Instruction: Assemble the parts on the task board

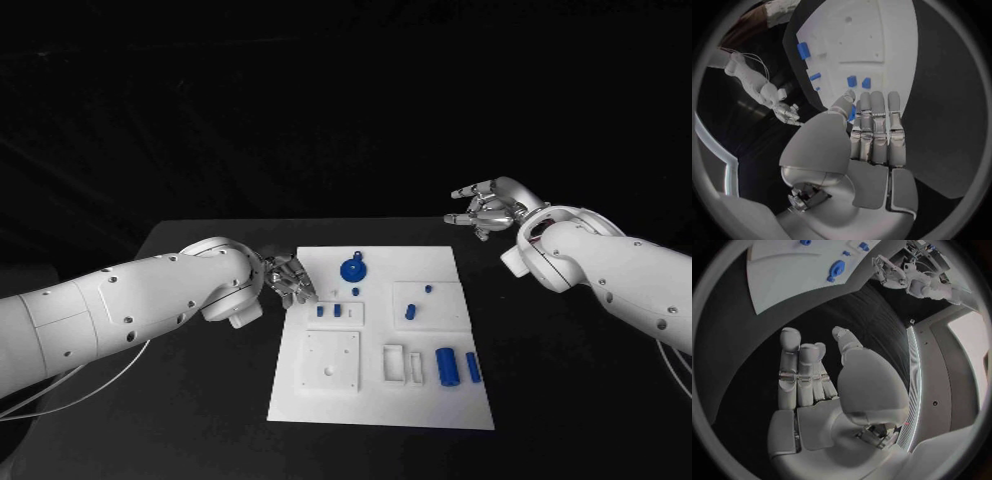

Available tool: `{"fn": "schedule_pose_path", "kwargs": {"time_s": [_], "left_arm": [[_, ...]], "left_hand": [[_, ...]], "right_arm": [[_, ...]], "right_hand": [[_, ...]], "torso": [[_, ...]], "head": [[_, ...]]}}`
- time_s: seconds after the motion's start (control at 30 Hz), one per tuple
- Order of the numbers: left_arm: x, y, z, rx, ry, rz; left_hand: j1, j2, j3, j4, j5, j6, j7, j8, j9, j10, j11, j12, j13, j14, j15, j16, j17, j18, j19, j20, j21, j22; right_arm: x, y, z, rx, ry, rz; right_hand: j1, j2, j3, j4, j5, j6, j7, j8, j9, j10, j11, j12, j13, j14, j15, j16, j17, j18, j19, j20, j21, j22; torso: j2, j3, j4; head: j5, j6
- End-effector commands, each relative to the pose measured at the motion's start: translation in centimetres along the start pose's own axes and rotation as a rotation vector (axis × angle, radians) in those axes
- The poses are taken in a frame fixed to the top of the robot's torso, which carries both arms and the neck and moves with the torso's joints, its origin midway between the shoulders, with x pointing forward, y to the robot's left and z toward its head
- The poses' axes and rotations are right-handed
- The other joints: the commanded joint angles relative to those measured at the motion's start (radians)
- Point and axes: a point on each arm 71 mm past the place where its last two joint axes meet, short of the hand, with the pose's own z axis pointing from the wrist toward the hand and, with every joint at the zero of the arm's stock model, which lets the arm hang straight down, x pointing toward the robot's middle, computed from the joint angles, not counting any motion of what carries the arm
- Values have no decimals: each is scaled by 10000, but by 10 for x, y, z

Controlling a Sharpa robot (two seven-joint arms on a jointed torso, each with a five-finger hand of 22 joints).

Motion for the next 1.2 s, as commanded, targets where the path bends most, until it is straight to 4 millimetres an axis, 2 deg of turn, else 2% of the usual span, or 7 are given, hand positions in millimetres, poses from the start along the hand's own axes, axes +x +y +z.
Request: {"fn": "schedule_pose_path", "kwargs": {"time_s": [0.03,0.17,0.37,0.5,0.83,0.87,1.2], "left_arm": [[-11,-22,-2,2065,-1619,589],[-14,-39,-1,3279,-2620,1266],[-10,-58,4,4317,-3268,2286],[-5,-62,13,4404,-3271,2742],[13,-65,30,4763,-2763,4132],[14,-66,31,4804,-2728,4240],[26,-67,41,4813,-2099,4985]], "left_hand": [[365,15,309,-425,-68,99,206,-463,-804,93,253,-1289,-1108,280,179,-985,-636,135,-65,176,-103,-497],[602,-18,389,-978,-86,492,271,-650,-2186,672,369,-2927,-1448,815,170,-1443,-977,339,35,200,36,-281],[677,-25,415,-1246,-25,332,277,-686,-2711,195,540,-3155,-1469,1018,162,-1345,-945,448,80,163,211,346],[467,-99,500,-1260,-192,-240,207,-690,-3034,-306,626,-3160,-1472,1514,88,-686,-634,620,672,100,639,798],[278,-367,781,-1349,-574,-165,225,-673,-3108,-517,684,-3152,-1466,1308,115,161,-269,758,807,186,706,1339],[278,-377,795,-1353,-580,-135,226,-668,-3107,-515,683,-3153,-1466,1294,119,197,-266,763,810,189,690,1383],[247,-460,846,-1374,-581,-145,202,-675,-3116,-1102,755,-3166,-1471,1369,88,713,-198,797,1016,174,690,1761]], "right_arm": [[0,1,0,-78,-3,30],[0,1,0,-85,-11,40],[1,2,0,-129,13,76],[3,4,1,-158,52,136],[6,8,1,-278,179,295],[6,8,1,-292,190,306],[11,14,1,-480,363,498]], "right_hand": [[-85,22,59,-42,19,87,17,-30,15,-51,-15,-46,-27,-55,14,-86,-45,57,299,4,-124,290],[-93,28,65,-48,27,71,18,-28,16,-59,-16,-56,-37,-60,13,-95,-54,60,307,2,-176,277],[-109,25,76,-67,45,59,20,-28,15,-69,-13,-84,-77,-77,17,-147,-99,67,298,7,-397,215],[-95,18,150,-37,49,-27,7,-30,12,206,-46,-1043,-1046,-27,-12,-1234,-745,99,189,26,-2044,-779],[-16,-9,434,134,84,-35,65,-34,10,831,75,-4690,-4594,266,90,-3539,-1995,-118,244,83,-3127,-3722],[3,-15,513,152,83,-14,61,-29,13,1506,96,-5690,-5596,388,94,-3728,-2080,-94,322,108,-3104,-4223],[-265,-83,826,181,122,273,221,-22,21,1325,583,-8866,-7327,615,298,-3783,-1888,154,407,259,-2615,-5086]], "torso": [[14,5,-22],[18,-6,-24],[22,3,-29],[30,5,-45],[92,25,-97],[102,30,-100],[129,38,-110]], "head": [[12,37],[-45,57],[-58,59],[-146,13],[-123,41],[-121,54],[-120,61]]}}
